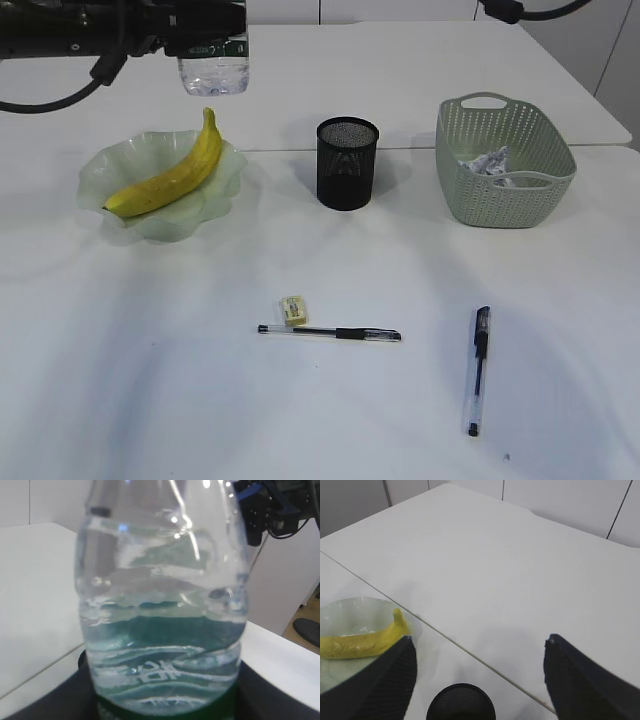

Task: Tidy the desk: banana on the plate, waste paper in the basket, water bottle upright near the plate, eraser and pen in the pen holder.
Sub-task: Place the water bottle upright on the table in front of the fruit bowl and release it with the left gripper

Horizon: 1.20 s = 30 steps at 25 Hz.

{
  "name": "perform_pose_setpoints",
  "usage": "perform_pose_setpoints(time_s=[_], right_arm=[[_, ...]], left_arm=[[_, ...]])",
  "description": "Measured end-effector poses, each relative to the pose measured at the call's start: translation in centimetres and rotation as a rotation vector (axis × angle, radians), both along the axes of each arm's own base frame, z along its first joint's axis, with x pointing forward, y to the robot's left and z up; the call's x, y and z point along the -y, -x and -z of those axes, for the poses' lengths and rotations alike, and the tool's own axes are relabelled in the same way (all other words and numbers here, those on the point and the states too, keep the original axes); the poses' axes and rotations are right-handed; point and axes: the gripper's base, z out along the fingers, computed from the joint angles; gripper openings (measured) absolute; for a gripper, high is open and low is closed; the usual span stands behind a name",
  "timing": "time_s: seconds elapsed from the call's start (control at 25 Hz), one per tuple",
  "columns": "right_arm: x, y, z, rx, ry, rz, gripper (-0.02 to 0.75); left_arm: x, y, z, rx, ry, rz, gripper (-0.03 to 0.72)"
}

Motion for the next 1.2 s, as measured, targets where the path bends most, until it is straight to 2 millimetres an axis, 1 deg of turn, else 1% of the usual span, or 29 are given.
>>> perform_pose_setpoints(time_s=[0.4,0.48,0.72,0.8,0.96,1.2], right_arm=[[0.3,-0.4,-0.5,0.049,-0.036,0.057,0.583],[0.3,-0.4,-0.6,0.053,-0.039,0.061,0.554],[0.4,-0.5,-0.7,0.066,-0.042,0.076,0.372],[0.5,-0.6,-0.8,0.076,-0.061,0.091,0.339],[0.5,-0.7,-1.0,0.082,-0.080,0.101,0.321],[1.2,-1.0,-1.0,0.126,-0.021,0.143,0.316]], left_arm=[[0.0,0.0,0.0,0.000,0.000,0.000,0.358],[0.0,0.0,0.0,0.000,0.000,0.000,0.358],[0.0,0.0,0.0,0.000,0.000,0.000,0.358],[0.0,0.0,0.0,0.000,-0.002,-0.004,0.358],[-0.1,-0.1,0.0,-0.001,-0.005,-0.011,0.358],[-0.1,-0.1,0.1,-0.002,-0.006,-0.015,0.358]])
